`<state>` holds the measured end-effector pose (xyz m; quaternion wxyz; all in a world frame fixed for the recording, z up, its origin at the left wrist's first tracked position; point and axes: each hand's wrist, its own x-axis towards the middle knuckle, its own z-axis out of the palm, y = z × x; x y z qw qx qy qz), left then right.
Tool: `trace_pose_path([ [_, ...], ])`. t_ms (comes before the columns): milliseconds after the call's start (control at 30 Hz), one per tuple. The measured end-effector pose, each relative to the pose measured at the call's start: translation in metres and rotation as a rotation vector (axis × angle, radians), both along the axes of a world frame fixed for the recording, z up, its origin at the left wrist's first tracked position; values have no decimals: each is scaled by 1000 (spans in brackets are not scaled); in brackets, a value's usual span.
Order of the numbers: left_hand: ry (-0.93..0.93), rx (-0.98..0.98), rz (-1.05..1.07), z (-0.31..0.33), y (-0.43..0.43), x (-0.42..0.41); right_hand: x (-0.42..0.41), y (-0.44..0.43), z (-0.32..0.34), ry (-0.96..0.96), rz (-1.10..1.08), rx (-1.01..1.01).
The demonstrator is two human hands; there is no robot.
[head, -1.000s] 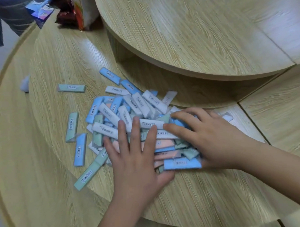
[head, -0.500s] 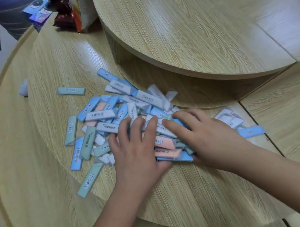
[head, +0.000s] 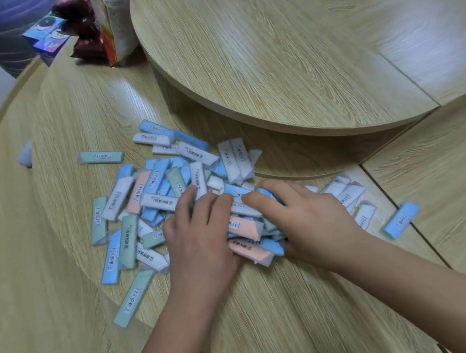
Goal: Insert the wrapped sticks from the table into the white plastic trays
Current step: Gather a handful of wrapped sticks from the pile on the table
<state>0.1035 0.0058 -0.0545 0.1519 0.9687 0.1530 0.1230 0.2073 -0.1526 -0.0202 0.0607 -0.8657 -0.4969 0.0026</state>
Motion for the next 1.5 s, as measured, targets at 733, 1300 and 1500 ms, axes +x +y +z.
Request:
trace_pose_path([
  [733, -133, -251, -182, 15, 25, 19, 34, -5, 13, 65, 36, -3],
  [1300, -13, -274, -269, 38, 24, 38, 40, -18, 15, 263, -62, 84],
  [1500, 22, -266, -304, 53, 25, 46, 43, -20, 25, 288, -97, 41],
])
